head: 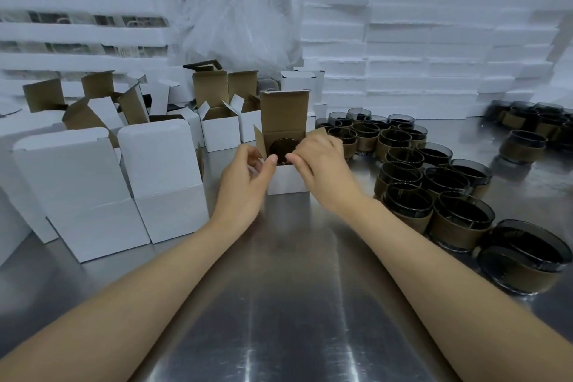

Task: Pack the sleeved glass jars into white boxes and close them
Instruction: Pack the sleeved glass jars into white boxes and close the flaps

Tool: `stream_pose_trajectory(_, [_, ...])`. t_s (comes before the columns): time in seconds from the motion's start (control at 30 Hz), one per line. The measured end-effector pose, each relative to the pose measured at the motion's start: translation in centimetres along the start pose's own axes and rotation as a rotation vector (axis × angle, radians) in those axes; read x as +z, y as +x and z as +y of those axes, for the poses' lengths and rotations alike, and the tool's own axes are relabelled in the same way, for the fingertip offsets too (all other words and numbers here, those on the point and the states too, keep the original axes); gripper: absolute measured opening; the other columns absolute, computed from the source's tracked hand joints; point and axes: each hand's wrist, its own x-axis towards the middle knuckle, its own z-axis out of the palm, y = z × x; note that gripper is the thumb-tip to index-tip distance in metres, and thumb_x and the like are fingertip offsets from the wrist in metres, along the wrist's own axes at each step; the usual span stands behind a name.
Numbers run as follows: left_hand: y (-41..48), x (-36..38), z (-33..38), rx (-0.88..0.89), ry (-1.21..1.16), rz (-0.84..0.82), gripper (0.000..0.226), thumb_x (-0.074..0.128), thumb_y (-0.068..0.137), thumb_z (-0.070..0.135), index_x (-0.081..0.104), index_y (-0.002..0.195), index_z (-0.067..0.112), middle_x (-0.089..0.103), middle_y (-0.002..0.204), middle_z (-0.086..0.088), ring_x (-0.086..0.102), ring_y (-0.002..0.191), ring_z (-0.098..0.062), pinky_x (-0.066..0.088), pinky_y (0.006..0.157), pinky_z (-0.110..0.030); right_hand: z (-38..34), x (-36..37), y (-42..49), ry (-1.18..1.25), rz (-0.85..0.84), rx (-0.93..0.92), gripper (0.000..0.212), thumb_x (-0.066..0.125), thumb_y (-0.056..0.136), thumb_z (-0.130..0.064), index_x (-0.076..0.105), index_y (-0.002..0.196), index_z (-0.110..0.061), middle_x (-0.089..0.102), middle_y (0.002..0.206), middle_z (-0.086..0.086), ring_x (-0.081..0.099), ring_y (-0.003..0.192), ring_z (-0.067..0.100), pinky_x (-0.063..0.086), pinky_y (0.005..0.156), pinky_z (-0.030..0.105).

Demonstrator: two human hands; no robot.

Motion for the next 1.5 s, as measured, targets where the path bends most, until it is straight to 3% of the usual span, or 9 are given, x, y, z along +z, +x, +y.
stream_pose_trajectory(0.2, [0.3, -0.1, -0.3, 0.019, -0.041, 0.052, 0.032, 0.056, 0.095, 0.036, 0.048, 0.121, 0.020, 0.048, 0.117, 0.005, 0.053, 0.095, -0.003, 0.036, 0.068, 0.002, 0.5, 0.3, -0.4, 0.218, 0.153, 0.012, 0.019, 0.050, 0.096, -0.006, 0.068, 0.100, -0.002, 0.066, 0.096, 0.008, 0.052, 0.099, 0.018, 0.036, 0.093, 0.026])
stream_pose_trajectory(0.33, [0.3, -0.2, -0.2, 0.026, -0.057, -0.021, 0.038, 0.053, 0.097, 0.031, 0.043, 0.134, 0.031, 0.038, 0.127, 0.016, 0.046, 0.112, 0.003, 0.036, 0.077, -0.001, 0.6, 0.8, -0.2, 0.499, 0.508, 0.393, 0.037, 0.037, 0.097, 0.002, 0.047, 0.133, -0.002, 0.050, 0.123, 0.006, 0.046, 0.120, 0.019, 0.034, 0.106, 0.025])
stream_pose_trajectory(0.47, [0.2, -0.1, 0.0, 0.051, -0.057, -0.113, 0.033, 0.050, 0.098, 0.032, 0.051, 0.130, 0.028, 0.040, 0.135, 0.011, 0.044, 0.121, -0.001, 0.036, 0.080, 0.004, 0.5, 1.3, -0.2, 0.969, 0.365, 0.691, 0.040, 0.037, 0.102, -0.005, 0.036, 0.141, -0.010, 0.062, 0.119, 0.007, 0.056, 0.118, 0.018, 0.040, 0.108, 0.032])
stream_pose_trajectory(0.63, [0.5, -0.3, 0.1, 0.022, 0.015, -0.155, 0.028, 0.040, 0.101, 0.037, 0.057, 0.120, 0.027, 0.034, 0.148, 0.011, 0.040, 0.130, -0.005, 0.029, 0.099, -0.018, 0.8, 1.3, -0.1, 0.780, 0.188, 0.573, 0.019, 0.051, 0.098, -0.018, 0.067, 0.108, -0.016, 0.066, 0.110, 0.003, 0.059, 0.105, 0.013, 0.045, 0.096, 0.029])
stream_pose_trajectory(0.77, [0.6, -0.4, 0.3, 0.029, -0.034, -0.160, 0.016, 0.044, 0.100, 0.035, 0.059, 0.101, 0.028, 0.034, 0.150, 0.014, 0.032, 0.136, -0.003, 0.025, 0.095, -0.012, 0.9, 0.9, 0.0, 0.827, 0.124, 0.592, 0.008, 0.063, 0.092, -0.020, 0.069, 0.090, -0.022, 0.059, 0.105, -0.002, 0.054, 0.094, -0.001, 0.040, 0.089, 0.017])
stream_pose_trajectory(1.03, [0.6, -0.1, 0.2, 0.057, -0.027, -0.142, 0.020, 0.043, 0.101, 0.030, 0.058, 0.102, 0.016, 0.032, 0.151, 0.016, 0.027, 0.136, 0.003, 0.022, 0.096, -0.009, 0.4, 1.8, 0.3, 1.106, 0.078, 0.577, 0.064, 0.043, 0.092, 0.007, 0.025, 0.145, -0.026, 0.041, 0.143, -0.001, 0.038, 0.134, 0.011, 0.032, 0.109, 0.026])
stream_pose_trajectory(1.17, [0.3, -0.1, 0.6, 0.048, -0.103, -0.129, 0.029, 0.044, 0.101, 0.024, 0.052, 0.128, 0.020, 0.043, 0.140, 0.008, 0.044, 0.123, 0.000, 0.038, 0.096, -0.007, 0.3, 1.6, 0.0, 0.987, 0.084, 0.499, 0.040, 0.045, 0.097, -0.002, 0.048, 0.129, -0.027, 0.051, 0.132, -0.001, 0.047, 0.124, 0.008, 0.038, 0.105, 0.024])
stream_pose_trajectory(1.33, [0.1, 0.1, 0.7, -0.021, -0.095, -0.124, 0.039, 0.044, 0.101, 0.030, 0.040, 0.139, 0.023, 0.041, 0.138, 0.009, 0.040, 0.126, -0.003, 0.031, 0.073, 0.007, 0.5, 1.5, -0.4, 1.075, 0.068, 0.559, 0.030, 0.034, 0.103, -0.018, 0.061, 0.113, -0.026, 0.054, 0.131, -0.002, 0.049, 0.123, 0.011, 0.041, 0.103, 0.028])
stream_pose_trajectory(1.5, [-0.1, 0.0, 0.7, -0.044, -0.170, -0.119, 0.030, 0.048, 0.099, 0.026, 0.040, 0.128, 0.026, 0.046, 0.128, 0.010, 0.042, 0.117, 0.000, 0.032, 0.070, 0.010, 0.0, 1.7, -0.7, 0.877, 0.103, 0.435, 0.023, 0.054, 0.097, -0.019, 0.055, 0.120, -0.017, 0.052, 0.126, 0.006, 0.049, 0.113, 0.012, 0.038, 0.083, 0.005])
